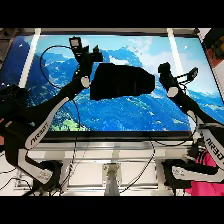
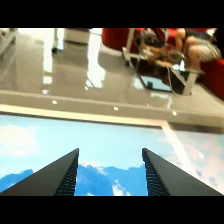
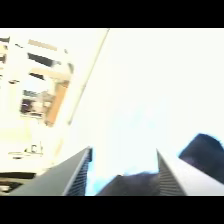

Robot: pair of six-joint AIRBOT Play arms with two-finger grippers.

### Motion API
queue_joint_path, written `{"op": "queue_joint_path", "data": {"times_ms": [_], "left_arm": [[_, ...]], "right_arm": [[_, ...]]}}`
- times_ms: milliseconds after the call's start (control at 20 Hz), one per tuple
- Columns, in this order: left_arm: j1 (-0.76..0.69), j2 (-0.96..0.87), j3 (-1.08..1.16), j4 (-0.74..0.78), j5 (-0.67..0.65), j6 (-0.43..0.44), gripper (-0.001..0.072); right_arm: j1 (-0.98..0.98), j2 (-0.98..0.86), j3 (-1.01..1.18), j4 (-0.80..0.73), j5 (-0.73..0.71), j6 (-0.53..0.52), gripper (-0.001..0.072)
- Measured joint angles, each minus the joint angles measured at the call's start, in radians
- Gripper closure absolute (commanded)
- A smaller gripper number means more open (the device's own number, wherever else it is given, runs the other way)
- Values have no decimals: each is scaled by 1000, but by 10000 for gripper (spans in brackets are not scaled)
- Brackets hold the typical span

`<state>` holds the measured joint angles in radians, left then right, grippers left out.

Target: Fold the clothes and pants, and hang the long-sleeved shirts on hangers.

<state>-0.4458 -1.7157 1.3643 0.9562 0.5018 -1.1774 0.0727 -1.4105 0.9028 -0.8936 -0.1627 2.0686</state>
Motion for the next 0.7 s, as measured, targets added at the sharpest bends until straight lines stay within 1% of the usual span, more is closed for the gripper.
{"op": "queue_joint_path", "data": {"times_ms": [50, 100, 150, 250, 300, 350, 400, 450, 500, 600, 700], "left_arm": [[13, 19, 1, 0, -18, -2, 242], [27, 43, 2, -3, -58, -5, 242], [47, 76, 2, -16, -134, -7, 243], [89, 148, 2, -34, -339, -12, 240], [114, 186, 2, -40, -465, -12, 223], [138, 218, 2, -45, -584, -12, 187], [163, 250, 2, -48, -705, -12, 164], [187, 277, 2, -53, -815, -12, 163], [209, 299, 2, -54, -916, -12, 163], [251, 332, 2, -59, -1088, -12, 163], [278, 349, 2, -61, -1208, -13, 164]], "right_arm": [[-37, -8, 15, -23, 73, -7, 220], [-77, -12, 34, -44, 173, -35, 220], [-117, -16, 58, -60, 273, -85, 220], [-204, -26, 124, -73, 518, -245, 207], [-248, -37, 170, -56, 652, -336, 179], [-286, -55, 217, -32, 779, -416, 148], [-323, -81, 272, 5, 915, -492, 141], [-352, -110, 325, 47, 1032, -554, 110], [-375, -148, 381, 94, 1149, -606, 50], [-395, -225, 473, 166, 1326, -676, 23], [-389, -299, 542, 201, 1430, -716, 23]]}}
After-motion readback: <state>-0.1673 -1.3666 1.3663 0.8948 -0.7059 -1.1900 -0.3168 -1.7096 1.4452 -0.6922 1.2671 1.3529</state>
